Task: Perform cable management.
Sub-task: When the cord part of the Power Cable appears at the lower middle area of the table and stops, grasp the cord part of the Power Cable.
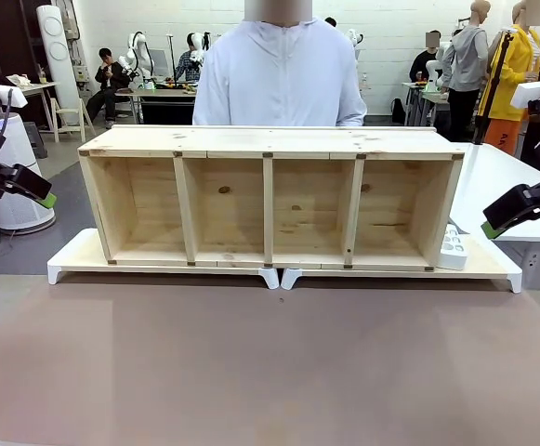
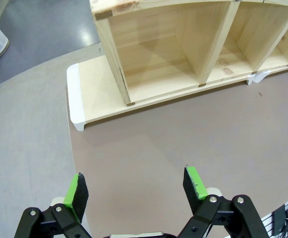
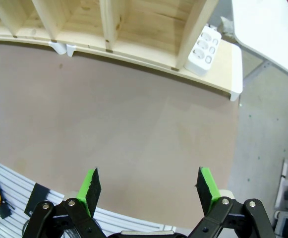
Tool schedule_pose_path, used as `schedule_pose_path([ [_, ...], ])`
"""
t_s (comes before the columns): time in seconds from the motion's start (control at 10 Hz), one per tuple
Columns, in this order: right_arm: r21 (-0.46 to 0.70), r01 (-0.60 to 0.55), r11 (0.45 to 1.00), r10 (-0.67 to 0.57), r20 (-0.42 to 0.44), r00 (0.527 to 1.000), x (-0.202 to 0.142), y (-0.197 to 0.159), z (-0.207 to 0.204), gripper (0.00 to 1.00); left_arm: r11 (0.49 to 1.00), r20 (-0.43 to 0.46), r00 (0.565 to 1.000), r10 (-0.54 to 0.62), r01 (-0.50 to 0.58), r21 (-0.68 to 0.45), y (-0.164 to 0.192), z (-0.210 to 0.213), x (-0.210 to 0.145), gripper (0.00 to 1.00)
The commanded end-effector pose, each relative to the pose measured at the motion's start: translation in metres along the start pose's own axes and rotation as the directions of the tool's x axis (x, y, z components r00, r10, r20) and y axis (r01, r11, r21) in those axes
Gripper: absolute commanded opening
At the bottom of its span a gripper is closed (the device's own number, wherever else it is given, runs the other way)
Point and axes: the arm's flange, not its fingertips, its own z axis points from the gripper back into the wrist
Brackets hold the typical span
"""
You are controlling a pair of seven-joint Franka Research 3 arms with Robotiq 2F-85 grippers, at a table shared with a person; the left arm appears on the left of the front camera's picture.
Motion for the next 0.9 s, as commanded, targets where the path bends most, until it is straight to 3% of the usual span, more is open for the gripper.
schedule_pose_path([
  [0.0, -0.002, 0.0, 1.0, 0.0, 0.008, 1.0, 0.0018, -0.0009, -0.0008, 1.0, 1.0, 0.006, 1.0, -0.001, 0.001, 0.001, -0.0006, -0.002, 0.0014, 1.0],
  [0.8, -0.002, 0.0, 1.0, 0.0, 0.008, 1.0, 0.0018, -0.0009, -0.0008, 1.0, 1.0, 0.006, 1.0, -0.001, 0.001, 0.001, -0.0006, -0.002, 0.0014, 1.0],
])
